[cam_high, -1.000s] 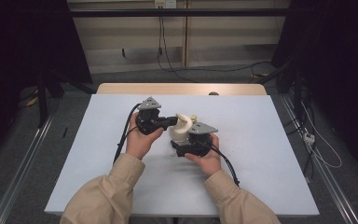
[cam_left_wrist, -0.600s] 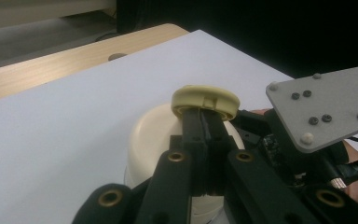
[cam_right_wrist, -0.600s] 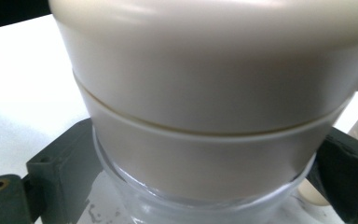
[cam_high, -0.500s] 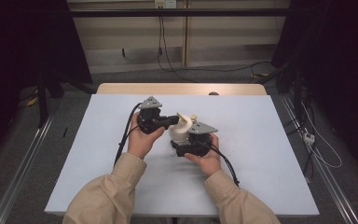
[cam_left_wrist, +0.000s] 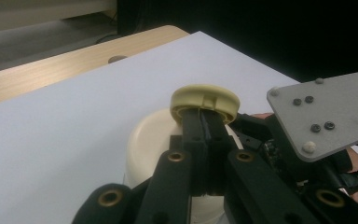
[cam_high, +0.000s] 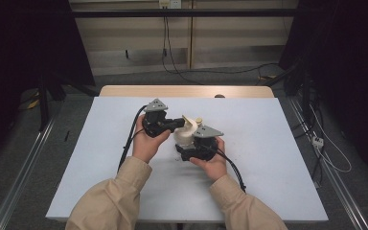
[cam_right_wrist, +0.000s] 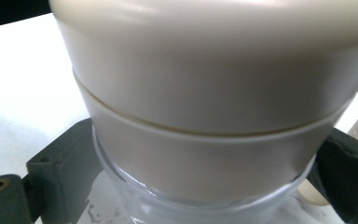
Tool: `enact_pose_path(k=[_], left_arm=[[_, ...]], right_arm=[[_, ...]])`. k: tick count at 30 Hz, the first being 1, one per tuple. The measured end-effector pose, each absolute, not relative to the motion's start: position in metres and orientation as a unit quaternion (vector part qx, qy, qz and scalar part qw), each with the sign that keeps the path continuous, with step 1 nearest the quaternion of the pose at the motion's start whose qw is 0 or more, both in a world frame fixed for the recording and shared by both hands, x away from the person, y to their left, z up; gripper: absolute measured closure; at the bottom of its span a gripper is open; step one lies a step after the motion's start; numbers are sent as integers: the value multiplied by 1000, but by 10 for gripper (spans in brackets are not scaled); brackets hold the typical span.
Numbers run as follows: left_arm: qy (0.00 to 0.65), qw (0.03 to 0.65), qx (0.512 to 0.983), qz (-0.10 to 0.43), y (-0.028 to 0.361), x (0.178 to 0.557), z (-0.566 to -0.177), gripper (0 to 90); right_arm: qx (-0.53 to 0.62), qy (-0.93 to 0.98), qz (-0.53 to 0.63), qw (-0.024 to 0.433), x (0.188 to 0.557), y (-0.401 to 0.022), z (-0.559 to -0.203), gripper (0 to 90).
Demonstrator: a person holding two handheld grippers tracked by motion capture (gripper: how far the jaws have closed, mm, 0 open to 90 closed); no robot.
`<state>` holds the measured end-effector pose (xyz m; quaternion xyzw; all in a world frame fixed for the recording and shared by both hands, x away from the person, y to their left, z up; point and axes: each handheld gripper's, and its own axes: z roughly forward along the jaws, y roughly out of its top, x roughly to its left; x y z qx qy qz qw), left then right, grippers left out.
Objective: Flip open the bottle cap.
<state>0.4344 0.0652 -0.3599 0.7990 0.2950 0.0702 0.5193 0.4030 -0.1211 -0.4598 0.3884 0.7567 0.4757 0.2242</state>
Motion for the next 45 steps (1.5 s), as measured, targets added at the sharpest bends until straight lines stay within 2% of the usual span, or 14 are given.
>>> enact_pose_path(k=[45], left_arm=[[291,516,802,74,50,441,-355,900]], right_arm=[[390,756,475,225,403,-121,-460,50]])
